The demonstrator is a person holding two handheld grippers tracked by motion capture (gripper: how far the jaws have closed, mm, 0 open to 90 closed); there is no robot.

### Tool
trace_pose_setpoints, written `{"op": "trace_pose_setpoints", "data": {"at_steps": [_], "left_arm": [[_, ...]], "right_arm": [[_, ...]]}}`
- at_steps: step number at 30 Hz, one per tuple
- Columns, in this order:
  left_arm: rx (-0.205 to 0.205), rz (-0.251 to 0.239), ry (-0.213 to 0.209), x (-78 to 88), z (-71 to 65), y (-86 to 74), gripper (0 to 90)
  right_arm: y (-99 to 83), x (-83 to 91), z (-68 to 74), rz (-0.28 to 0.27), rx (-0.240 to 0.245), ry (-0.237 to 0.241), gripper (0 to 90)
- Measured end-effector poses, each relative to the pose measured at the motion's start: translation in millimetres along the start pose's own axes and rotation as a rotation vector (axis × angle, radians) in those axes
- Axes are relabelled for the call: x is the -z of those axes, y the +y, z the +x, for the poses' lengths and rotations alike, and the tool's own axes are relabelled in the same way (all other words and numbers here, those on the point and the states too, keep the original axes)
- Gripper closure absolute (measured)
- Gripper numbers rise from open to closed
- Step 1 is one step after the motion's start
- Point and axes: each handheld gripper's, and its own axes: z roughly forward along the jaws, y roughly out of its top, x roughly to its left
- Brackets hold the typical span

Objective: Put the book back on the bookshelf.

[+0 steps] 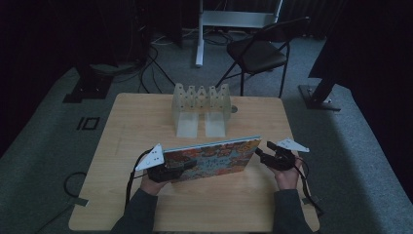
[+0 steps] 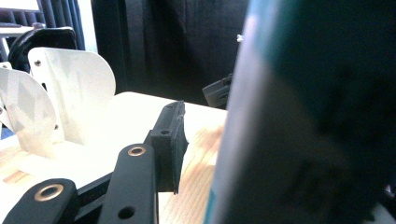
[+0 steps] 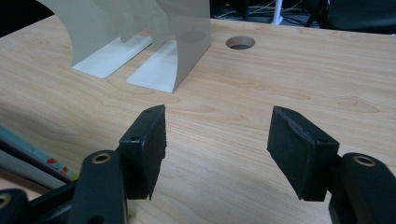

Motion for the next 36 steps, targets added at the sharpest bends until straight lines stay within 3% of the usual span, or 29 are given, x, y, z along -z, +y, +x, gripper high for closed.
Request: {"op": "trace_pose_setpoints", "data": {"at_steps": [14,25,36], "left_arm": [[0.016,-0.007,-0.002,-1.0,1.2,-8.9,60.0],[0.033,0.006,-0.023,-2.0,5.2,-14.0,63.1],[0.039,0.008,-0.016,-3.2,5.7,-21.5,63.0]], "right_arm": [[-4.7,-1.3,-1.3,0.021,0.005,-0.001,36.7],[-15.6,-5.7,-3.1,0.070,0.023,-0.030,35.5],[-28.2,-11.0,-8.4,0.125,0.032,-0.062,34.6]]}}
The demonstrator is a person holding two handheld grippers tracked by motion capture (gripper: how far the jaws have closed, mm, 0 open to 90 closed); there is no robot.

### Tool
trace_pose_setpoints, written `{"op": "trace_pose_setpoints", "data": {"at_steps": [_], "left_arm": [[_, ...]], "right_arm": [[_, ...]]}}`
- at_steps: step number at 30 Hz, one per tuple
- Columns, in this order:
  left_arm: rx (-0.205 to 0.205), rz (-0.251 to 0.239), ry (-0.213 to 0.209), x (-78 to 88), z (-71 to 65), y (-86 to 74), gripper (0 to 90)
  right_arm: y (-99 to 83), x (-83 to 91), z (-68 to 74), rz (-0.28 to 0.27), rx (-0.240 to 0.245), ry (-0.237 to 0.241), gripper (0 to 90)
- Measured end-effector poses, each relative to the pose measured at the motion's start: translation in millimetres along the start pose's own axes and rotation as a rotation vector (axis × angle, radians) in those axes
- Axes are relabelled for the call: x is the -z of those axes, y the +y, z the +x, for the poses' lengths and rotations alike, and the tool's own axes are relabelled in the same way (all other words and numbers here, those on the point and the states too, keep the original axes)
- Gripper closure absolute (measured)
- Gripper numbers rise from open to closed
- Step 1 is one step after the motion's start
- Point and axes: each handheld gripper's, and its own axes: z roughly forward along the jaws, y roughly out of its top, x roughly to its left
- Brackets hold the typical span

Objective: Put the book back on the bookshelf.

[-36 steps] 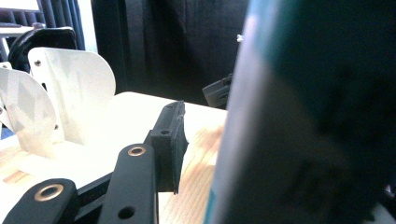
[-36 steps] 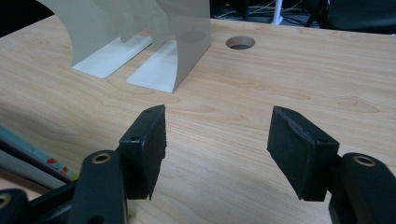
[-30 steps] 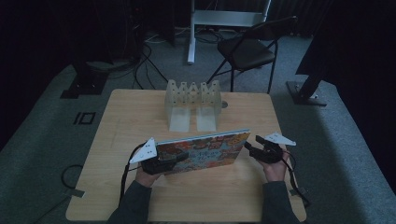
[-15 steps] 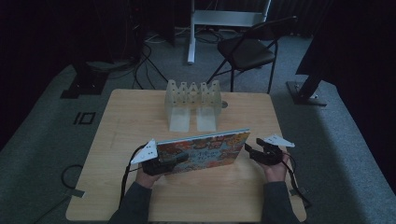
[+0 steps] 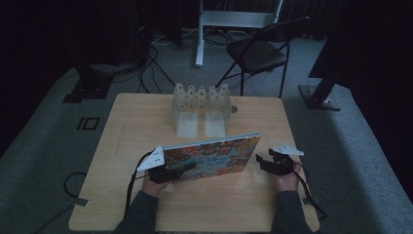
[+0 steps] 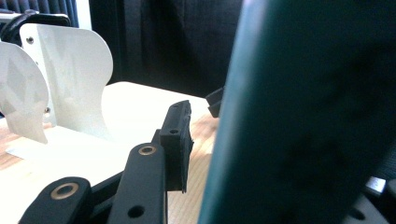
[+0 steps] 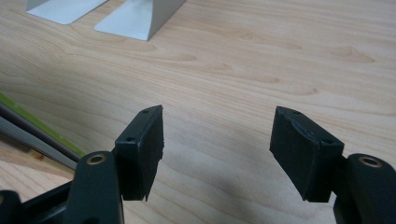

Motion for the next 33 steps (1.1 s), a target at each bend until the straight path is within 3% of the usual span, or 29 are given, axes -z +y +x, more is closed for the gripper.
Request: {"op": "trace_pose_setpoints", "data": {"at_steps": [6,11,17,22,28,33], "left_arm": [[-0.013,0.013,-0.012,-0.6,-2.5,-2.0,70.7],[-0.052,0.033,0.008,-1.0,-8.6,-1.8,75.4],[-0.064,0.032,0.057,-0.9,-14.0,-2.5,77.1],[-0.099,0.034,0.105,-1.0,-21.4,-2.4,78.2],[-0.092,0.038,0.159,-0.7,-22.7,-2.5,79.1],[-0.072,0.032,0.152,-1.1,-22.7,-3.4,78.7]], "right_arm": [[-2.8,-0.2,-2.9,0.009,-0.007,-0.006,34.5],[-3.7,-1.1,-3.6,0.013,-0.007,-0.005,34.4],[-4.3,-1.7,-4.1,0.015,-0.004,-0.006,34.5],[-4.7,-1.9,-3.6,0.019,-0.004,-0.007,34.5],[-4.9,-2.1,-3.5,0.019,-0.007,-0.006,34.5],[-5.6,-3.4,-4.2,0.024,-0.007,-0.005,34.5]]}}
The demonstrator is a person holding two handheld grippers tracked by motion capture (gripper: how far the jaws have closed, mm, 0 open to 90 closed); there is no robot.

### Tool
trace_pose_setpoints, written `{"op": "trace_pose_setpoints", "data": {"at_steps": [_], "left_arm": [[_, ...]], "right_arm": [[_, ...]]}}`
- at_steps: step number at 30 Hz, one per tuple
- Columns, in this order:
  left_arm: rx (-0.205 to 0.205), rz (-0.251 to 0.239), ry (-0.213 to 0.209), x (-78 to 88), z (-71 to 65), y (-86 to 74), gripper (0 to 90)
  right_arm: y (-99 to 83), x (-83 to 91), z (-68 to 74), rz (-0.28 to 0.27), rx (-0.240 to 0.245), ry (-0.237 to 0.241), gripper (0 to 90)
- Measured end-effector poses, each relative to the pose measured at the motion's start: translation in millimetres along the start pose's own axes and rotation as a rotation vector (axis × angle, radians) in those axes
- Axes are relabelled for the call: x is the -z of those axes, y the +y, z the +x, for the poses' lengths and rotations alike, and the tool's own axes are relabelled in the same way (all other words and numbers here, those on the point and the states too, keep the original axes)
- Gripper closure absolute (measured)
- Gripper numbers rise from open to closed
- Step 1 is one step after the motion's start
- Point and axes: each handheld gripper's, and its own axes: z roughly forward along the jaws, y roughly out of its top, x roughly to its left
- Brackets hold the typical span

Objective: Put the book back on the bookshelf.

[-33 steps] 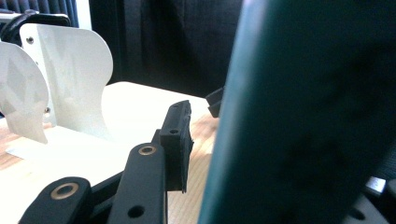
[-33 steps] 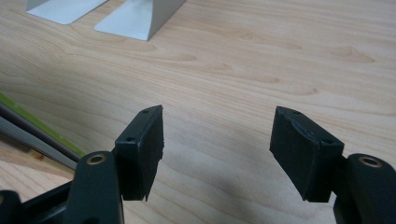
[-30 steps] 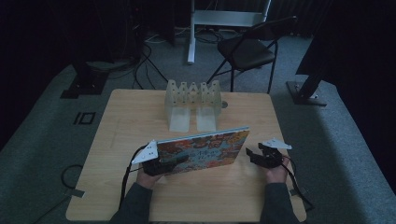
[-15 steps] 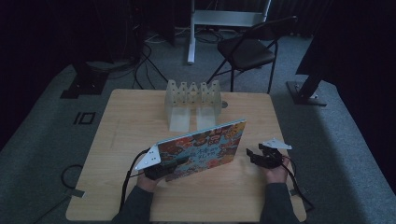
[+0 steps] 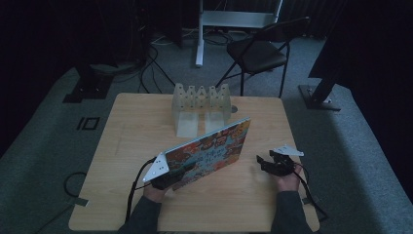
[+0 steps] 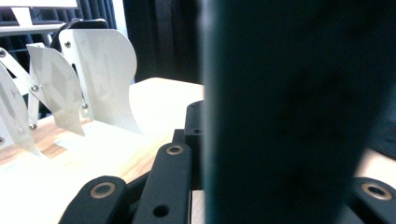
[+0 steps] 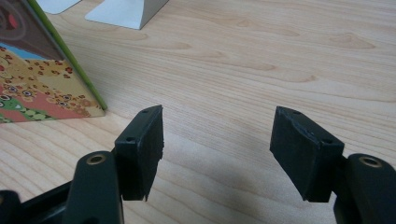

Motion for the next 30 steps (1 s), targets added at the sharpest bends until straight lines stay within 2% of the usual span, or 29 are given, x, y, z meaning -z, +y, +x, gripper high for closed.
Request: {"op": "trace_pose_setpoints", "data": {"at_steps": [3,4,5,12,16,21,27,30], "left_arm": [[0.008,0.000,0.000,-0.1,0.2,-0.6,76.9],[0.038,0.002,-0.007,-0.7,2.6,-4.2,76.3],[0.043,0.001,-0.010,-0.9,2.8,-5.2,75.8],[0.059,-0.008,-0.024,-1.8,2.7,-6.6,71.1],[0.060,-0.008,-0.034,-1.8,2.2,-6.6,71.2],[0.083,-0.031,-0.055,-4.0,2.7,-7.8,72.5],[0.070,-0.030,-0.054,-5.0,0.7,-7.0,70.9],[0.061,-0.027,-0.054,-5.6,-0.3,-5.9,77.4]], "right_arm": [[-0.4,-0.2,-0.3,0.000,-0.003,0.000,34.5],[-0.8,-0.4,-0.6,0.001,-0.003,-0.001,34.5],[-0.9,-0.5,-0.7,0.002,-0.002,-0.001,34.5],[-1.8,-1.0,-1.5,0.003,-0.006,-0.001,34.5],[-2.1,-1.8,-1.0,0.006,-0.006,0.000,34.5],[-2.3,-2.3,-0.7,0.009,-0.007,0.000,34.4],[-3.6,-3.3,-1.7,0.012,-0.008,0.001,34.4],[-3.8,-3.4,-1.7,0.013,-0.009,0.002,34.4]]}}
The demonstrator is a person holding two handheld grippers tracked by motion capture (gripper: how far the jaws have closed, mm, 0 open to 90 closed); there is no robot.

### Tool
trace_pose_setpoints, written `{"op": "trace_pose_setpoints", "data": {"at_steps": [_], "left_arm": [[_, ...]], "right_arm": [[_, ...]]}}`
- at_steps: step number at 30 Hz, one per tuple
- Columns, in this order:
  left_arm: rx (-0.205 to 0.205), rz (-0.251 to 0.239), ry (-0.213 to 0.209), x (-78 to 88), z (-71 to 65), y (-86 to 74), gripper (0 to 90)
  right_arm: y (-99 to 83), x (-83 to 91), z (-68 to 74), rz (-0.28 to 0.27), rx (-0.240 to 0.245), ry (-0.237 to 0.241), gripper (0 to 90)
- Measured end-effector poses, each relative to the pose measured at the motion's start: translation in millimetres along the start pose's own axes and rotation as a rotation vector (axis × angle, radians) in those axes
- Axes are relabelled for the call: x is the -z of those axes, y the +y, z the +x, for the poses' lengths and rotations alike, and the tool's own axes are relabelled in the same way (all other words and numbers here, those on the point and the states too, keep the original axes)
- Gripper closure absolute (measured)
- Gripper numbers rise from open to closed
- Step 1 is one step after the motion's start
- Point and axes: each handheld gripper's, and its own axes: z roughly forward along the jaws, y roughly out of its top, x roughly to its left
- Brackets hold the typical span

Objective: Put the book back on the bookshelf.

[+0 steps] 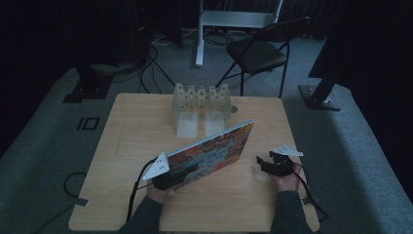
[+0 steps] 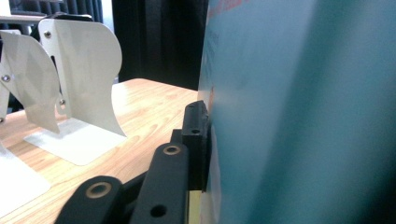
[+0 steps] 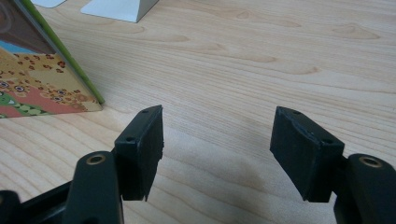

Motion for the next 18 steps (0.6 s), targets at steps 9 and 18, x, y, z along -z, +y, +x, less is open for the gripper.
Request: {"op": "trace_pose_setpoints", "data": {"at_steps": [9,18], "left_arm": [[-0.019,0.007,0.009,-1.6,-4.6,0.7,78.4],[0.030,-0.001,0.057,-1.6,-5.3,0.9,80.5]], "right_arm": [[-0.7,-1.4,-0.2,0.007,0.007,-0.009,34.1],[-1.9,-3.6,-1.7,0.025,0.009,-0.028,30.4]]}}
